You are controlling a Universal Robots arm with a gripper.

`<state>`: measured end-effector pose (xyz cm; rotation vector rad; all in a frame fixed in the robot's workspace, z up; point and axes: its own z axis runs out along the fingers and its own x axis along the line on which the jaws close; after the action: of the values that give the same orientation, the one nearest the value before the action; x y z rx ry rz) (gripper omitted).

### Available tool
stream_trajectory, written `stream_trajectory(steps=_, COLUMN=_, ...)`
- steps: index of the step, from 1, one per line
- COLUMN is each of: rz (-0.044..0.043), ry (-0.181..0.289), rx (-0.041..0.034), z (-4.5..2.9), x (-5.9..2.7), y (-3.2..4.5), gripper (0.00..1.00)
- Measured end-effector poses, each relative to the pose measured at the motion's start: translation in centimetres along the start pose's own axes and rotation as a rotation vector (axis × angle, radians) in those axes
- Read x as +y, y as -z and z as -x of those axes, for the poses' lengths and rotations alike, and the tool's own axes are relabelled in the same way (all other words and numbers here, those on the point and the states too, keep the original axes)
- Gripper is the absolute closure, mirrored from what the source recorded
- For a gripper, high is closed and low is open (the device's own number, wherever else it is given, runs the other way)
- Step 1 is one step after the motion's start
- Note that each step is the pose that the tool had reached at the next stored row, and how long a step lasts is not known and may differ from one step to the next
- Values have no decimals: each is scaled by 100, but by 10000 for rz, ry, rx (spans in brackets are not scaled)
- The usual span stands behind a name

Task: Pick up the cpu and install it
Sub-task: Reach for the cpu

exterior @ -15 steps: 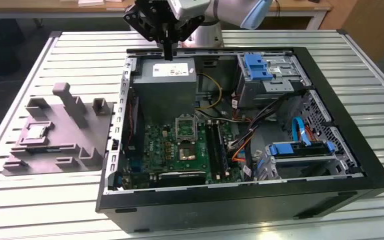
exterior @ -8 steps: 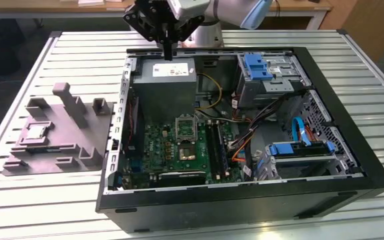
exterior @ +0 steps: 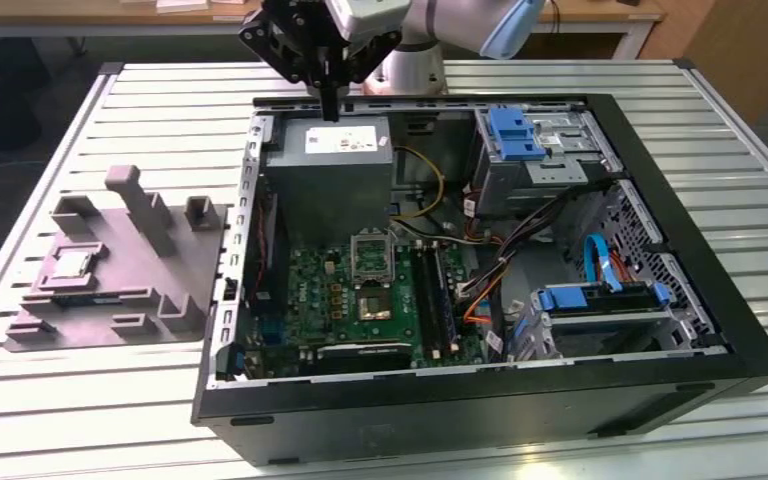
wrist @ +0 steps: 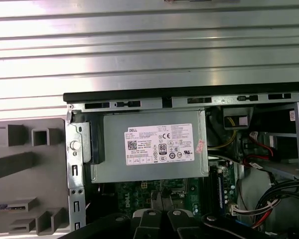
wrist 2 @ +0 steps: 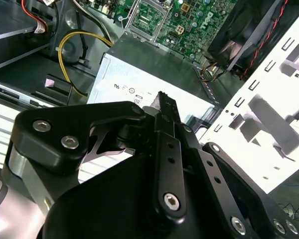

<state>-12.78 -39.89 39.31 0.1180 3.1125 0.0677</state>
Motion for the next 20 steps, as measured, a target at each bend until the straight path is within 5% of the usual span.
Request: stream_trajectory(steps=20, rz=-1, ry=0, rx=0, z=-89, x=-7, y=1, gripper=89)
